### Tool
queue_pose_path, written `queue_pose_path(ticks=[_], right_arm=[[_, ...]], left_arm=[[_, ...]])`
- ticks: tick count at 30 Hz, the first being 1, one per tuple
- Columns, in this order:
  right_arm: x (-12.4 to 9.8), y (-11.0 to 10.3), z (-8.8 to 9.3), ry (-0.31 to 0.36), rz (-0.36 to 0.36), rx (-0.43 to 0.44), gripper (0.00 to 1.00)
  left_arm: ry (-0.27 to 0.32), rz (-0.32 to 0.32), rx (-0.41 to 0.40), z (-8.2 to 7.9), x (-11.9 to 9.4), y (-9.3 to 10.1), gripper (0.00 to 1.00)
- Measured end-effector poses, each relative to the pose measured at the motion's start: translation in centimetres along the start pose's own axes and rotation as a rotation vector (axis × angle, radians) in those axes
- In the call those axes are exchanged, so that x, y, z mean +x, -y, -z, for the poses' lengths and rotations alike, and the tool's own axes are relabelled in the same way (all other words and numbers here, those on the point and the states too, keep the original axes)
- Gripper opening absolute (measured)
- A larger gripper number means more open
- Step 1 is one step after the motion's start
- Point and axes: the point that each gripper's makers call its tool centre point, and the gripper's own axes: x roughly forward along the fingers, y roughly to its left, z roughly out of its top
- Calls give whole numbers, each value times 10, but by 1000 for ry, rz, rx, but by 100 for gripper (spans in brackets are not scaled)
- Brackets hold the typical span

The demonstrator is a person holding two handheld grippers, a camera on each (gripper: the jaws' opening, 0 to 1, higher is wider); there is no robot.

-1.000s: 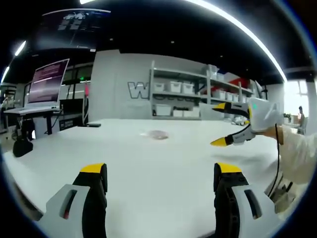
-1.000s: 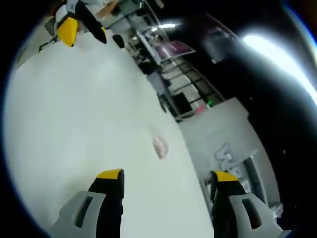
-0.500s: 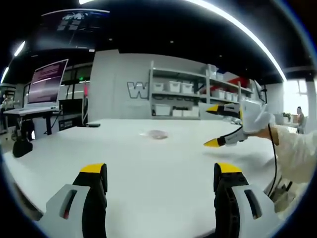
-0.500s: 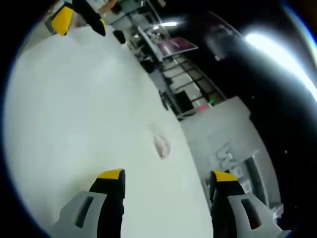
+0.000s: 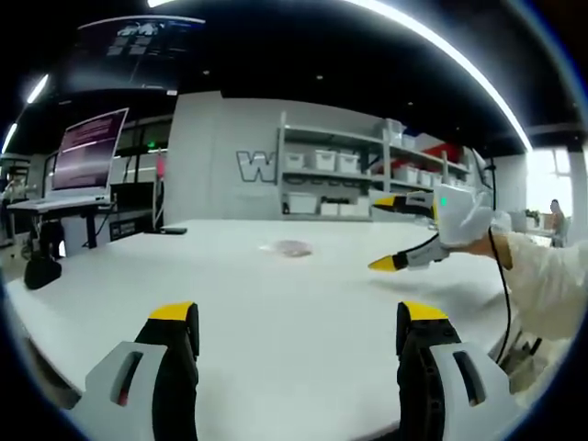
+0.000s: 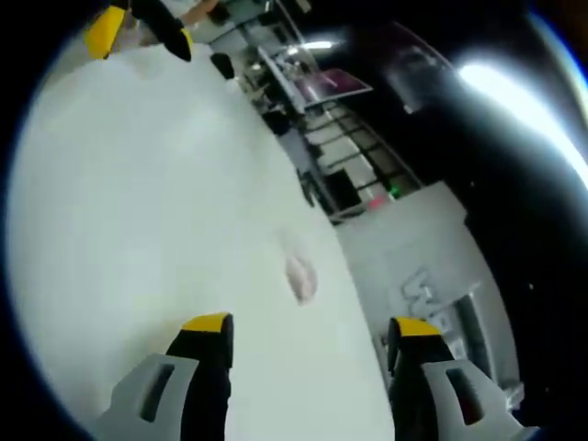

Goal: Open the resealable bag by pulling the two sides of the seal apart until the entire bag opening is separated and visibly accessible.

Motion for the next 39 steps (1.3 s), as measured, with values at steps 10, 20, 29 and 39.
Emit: queue_pose_path(ticks=[10,20,29,39], right_arm=[[10,1,-5,-1,0,-6,67],[13,1,-3,-6,7,33,67],[25,5,-8,7,22,103,66],[29,3,-6,19,10,230,65]], left_arm=[[1,-10,-7,1,-3,-4,88],[3,-20,-12,2,-5,-8,88],[3,-21,-9,1,-7,-8,88],[7,-32,-6,-1,-9,-13,88]])
